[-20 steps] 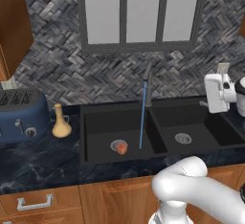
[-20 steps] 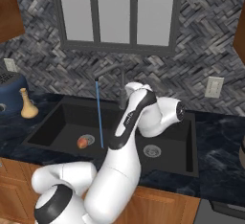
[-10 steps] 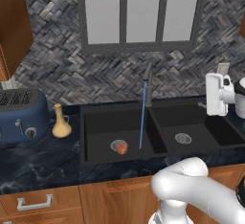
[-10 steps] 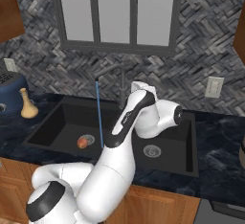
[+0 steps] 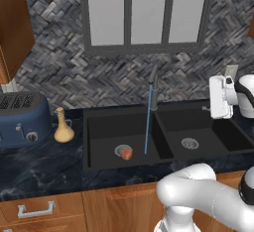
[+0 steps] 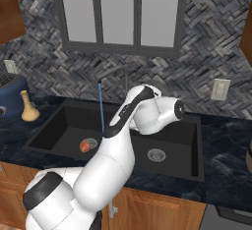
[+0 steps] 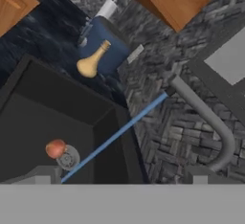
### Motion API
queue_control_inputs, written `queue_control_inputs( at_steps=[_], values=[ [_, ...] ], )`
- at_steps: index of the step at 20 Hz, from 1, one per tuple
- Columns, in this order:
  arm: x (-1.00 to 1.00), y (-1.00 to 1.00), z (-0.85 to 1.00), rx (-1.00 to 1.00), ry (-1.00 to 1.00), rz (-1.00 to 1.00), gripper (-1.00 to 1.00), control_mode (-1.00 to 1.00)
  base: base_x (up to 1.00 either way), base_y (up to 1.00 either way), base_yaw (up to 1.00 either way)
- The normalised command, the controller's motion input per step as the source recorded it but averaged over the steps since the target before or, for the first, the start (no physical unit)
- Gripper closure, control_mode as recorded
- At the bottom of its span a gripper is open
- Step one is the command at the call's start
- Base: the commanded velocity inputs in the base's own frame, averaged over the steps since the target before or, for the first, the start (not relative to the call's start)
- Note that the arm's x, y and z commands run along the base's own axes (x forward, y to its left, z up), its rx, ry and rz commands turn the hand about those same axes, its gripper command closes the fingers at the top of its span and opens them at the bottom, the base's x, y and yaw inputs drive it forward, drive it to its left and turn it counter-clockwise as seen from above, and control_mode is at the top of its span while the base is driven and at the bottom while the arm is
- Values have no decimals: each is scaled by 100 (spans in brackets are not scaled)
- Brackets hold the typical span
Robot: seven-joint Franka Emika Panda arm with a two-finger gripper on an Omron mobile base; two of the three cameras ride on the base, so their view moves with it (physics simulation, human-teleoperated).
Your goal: Turn on the sink faucet. Then move the onion from the counter to the sink. Turn off the sink. Move the vegetable from the sink to the pot next to the stove. Finally move the pot to the rear left burner.
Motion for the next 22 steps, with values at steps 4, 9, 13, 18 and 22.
queue_control_inputs(
  at_steps=[4,9,13,18,22],
  values=[
    [32,0,-22,15,44,-7,-100,-100,0,0,0],
    [9,-9,-33,14,18,-2,-100,-100,0,0,0],
    [23,-4,-22,6,6,0,-100,-100,0,0,0],
    [32,0,-6,6,5,0,-100,-100,0,0,0],
    [39,0,0,5,5,0,-100,-100,0,0,0]
  ],
)
